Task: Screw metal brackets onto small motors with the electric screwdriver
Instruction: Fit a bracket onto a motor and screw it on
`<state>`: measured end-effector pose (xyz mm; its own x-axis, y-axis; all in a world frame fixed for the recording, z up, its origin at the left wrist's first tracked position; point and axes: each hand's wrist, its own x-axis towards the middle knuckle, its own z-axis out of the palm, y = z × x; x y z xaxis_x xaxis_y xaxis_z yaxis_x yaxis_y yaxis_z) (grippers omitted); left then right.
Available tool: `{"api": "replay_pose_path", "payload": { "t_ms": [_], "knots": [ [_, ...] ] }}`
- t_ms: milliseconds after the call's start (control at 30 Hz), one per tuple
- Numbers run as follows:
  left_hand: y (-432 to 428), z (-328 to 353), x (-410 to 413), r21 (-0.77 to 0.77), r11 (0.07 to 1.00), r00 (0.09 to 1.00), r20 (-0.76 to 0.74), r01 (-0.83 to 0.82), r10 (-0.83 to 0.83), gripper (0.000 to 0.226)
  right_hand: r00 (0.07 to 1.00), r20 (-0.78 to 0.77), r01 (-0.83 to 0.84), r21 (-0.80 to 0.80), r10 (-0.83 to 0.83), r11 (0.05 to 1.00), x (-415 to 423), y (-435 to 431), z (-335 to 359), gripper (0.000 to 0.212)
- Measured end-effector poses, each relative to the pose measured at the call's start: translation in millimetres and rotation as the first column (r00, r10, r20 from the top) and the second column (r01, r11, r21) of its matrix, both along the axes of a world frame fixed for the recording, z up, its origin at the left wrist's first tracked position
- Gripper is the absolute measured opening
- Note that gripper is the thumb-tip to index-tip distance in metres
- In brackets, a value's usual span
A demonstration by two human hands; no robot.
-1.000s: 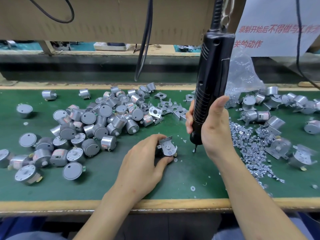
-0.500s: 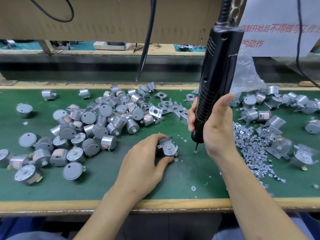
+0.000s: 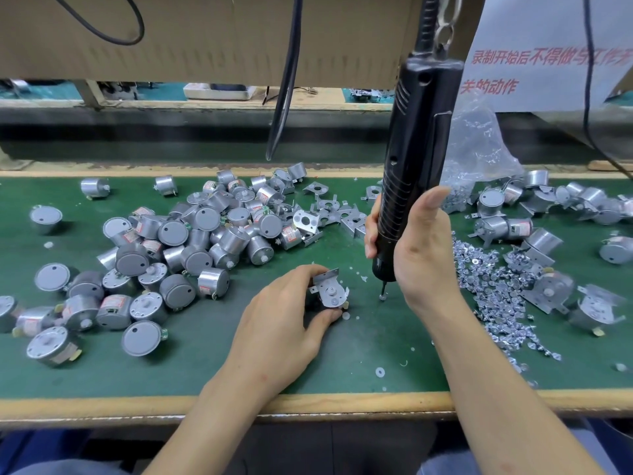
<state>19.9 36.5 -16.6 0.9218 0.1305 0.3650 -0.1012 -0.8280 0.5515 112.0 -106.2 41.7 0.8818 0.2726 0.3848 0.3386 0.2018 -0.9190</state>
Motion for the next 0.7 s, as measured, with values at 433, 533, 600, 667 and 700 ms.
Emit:
{"api": "replay_pose_path", "payload": {
  "t_ms": [433,533,600,667,700],
  "knots": [
    [0.4,-0.7,-0.8,0.001,1.0,1.0,-0.009,-0.003,0.003,0.044,1.0,-0.005,0.016,-0.013,-0.016,1.0,0.9,0.5,-0.8,0.072],
    [0.1,-0.3,-0.7,0.002,1.0,1.0,-0.008,-0.006,0.006,0.044,1.0,-0.013,0.022,-0.013,-0.022,1.0,0.8,0.5,-1.0,0.073],
    [-0.5,0.3,-0.6,0.003,1.0,1.0,-0.013,-0.007,0.007,0.044,1.0,-0.014,0.026,-0.018,-0.026,0.999,0.4,0.7,-1.2,0.073],
    [-0.8,0.8,-0.8,0.004,1.0,1.0,-0.013,-0.008,0.008,0.044,1.0,-0.013,0.021,-0.023,-0.021,1.0,-0.6,1.5,-1.6,0.074],
    [-0.7,1.0,-1.0,0.006,1.0,1.0,-0.012,-0.008,0.008,0.044,1.0,-0.012,0.015,-0.028,-0.015,0.999,-1.3,2.1,-1.8,0.074]
  ]
}}
